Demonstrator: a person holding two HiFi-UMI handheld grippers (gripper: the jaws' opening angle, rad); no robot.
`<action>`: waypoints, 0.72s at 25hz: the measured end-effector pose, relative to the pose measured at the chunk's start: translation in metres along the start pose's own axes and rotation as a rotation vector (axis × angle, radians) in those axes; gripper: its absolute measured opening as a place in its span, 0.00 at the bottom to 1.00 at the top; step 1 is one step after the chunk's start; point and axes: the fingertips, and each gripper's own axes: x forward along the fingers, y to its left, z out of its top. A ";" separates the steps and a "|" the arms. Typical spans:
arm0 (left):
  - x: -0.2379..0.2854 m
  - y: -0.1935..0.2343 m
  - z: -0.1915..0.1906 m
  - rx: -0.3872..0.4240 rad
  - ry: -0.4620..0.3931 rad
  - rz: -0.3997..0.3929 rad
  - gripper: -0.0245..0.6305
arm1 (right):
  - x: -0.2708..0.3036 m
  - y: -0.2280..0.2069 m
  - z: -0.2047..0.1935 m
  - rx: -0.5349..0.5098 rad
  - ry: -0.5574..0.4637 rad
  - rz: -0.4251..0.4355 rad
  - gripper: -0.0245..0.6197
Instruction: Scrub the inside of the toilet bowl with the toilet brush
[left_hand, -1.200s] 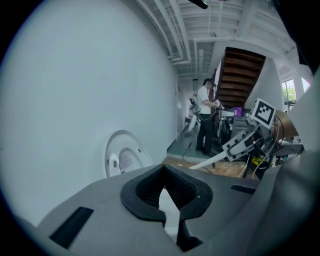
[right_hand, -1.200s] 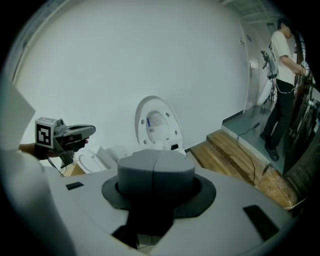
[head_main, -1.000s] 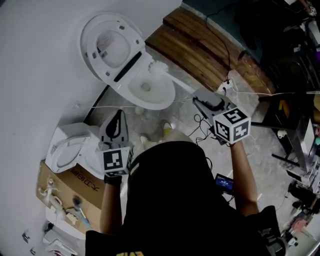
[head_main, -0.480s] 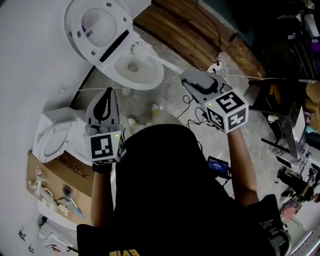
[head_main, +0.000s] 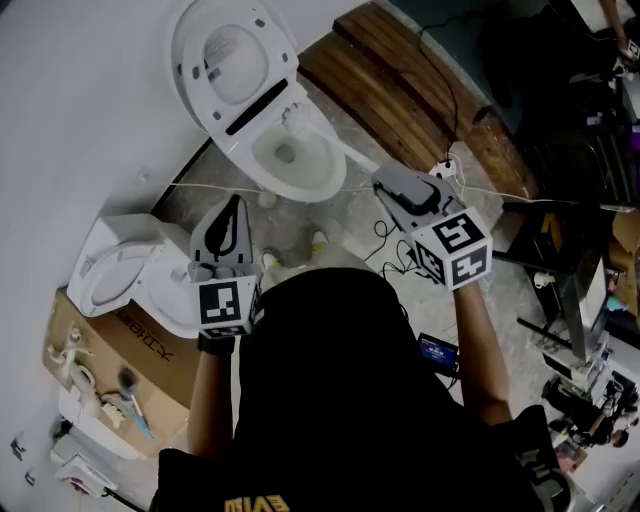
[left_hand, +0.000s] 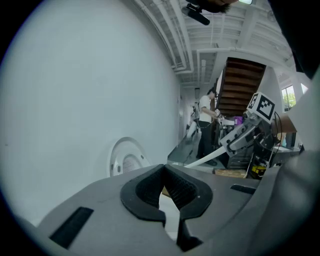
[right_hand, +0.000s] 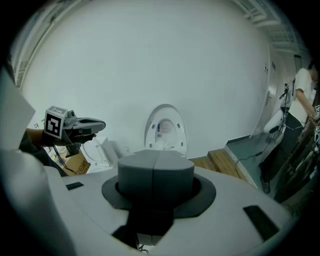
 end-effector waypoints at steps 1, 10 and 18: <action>0.000 0.001 0.001 -0.005 0.002 0.007 0.07 | -0.001 -0.001 0.001 -0.001 -0.002 -0.001 0.28; -0.003 0.030 -0.007 0.012 0.031 0.047 0.07 | 0.017 0.001 -0.006 0.118 -0.004 -0.056 0.28; 0.005 0.035 0.006 0.012 0.015 0.049 0.07 | 0.024 0.001 -0.015 0.169 0.018 -0.067 0.28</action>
